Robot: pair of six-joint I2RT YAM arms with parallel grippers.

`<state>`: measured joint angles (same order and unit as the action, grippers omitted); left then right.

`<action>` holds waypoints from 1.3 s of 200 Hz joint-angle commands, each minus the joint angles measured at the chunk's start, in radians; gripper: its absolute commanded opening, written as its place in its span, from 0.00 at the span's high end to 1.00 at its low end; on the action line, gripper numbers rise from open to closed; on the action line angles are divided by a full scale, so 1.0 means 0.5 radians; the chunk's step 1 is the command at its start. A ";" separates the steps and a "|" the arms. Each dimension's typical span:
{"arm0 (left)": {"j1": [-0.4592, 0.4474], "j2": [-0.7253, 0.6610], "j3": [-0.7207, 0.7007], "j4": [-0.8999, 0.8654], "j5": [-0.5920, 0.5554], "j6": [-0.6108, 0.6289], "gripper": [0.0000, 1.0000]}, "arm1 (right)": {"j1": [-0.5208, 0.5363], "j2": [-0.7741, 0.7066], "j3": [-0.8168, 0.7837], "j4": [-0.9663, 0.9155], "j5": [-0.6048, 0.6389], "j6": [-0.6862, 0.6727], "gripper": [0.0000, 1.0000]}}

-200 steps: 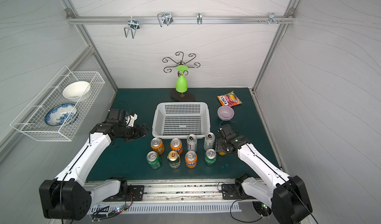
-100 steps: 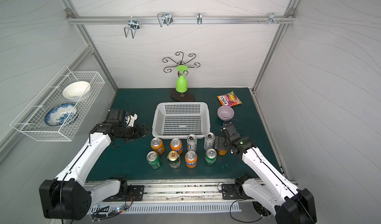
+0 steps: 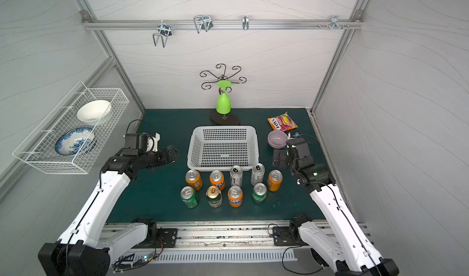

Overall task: Take out the drinks from the basket
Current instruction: Reset both arms

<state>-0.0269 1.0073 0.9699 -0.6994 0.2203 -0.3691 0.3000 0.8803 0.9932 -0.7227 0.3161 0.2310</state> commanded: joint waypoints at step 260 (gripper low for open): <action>0.010 -0.204 -1.118 1.880 -1.207 0.248 0.02 | -0.540 1.250 -1.074 2.871 -0.592 -0.317 0.01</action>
<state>-0.0265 0.8875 0.4049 0.1638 -0.3813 -0.2821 -0.0174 1.4425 0.4896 0.5186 0.0315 0.1467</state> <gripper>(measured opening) 0.985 0.991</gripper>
